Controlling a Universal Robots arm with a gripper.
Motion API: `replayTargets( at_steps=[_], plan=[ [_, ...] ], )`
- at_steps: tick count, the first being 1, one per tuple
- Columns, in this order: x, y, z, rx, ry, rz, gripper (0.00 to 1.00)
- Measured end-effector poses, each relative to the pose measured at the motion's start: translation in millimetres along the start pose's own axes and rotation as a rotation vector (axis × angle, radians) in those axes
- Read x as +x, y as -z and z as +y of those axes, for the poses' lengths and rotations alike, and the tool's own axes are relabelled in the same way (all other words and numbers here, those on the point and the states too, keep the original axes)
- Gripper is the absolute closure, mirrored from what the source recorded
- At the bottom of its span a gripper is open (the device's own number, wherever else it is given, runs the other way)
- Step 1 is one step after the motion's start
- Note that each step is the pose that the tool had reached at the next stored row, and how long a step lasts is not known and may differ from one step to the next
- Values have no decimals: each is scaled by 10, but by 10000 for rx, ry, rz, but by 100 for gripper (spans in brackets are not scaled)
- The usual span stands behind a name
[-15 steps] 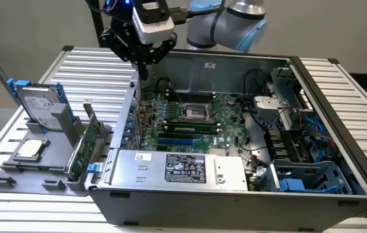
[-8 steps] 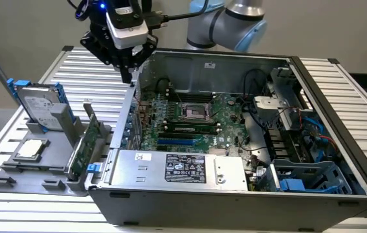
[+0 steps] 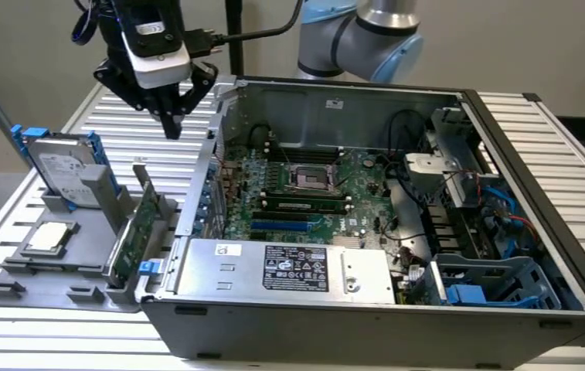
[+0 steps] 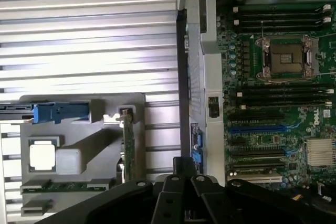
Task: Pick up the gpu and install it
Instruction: 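Reach for the gpu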
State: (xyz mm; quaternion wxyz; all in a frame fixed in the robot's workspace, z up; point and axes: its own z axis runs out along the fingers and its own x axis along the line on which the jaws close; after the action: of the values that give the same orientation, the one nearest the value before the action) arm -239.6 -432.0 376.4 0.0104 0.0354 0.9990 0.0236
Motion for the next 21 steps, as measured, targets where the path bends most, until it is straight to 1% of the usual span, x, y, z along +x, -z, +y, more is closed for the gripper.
replayTargets(
  at_steps=[10,14,17,21],
  plan=[
    [455,-110,-72,3,0,0,89],
    [622,-140,-122,3,1,0,89],
    [676,-150,-198,3,1,1,89],
    [707,-158,-340,3,1,1,89]
  ],
)
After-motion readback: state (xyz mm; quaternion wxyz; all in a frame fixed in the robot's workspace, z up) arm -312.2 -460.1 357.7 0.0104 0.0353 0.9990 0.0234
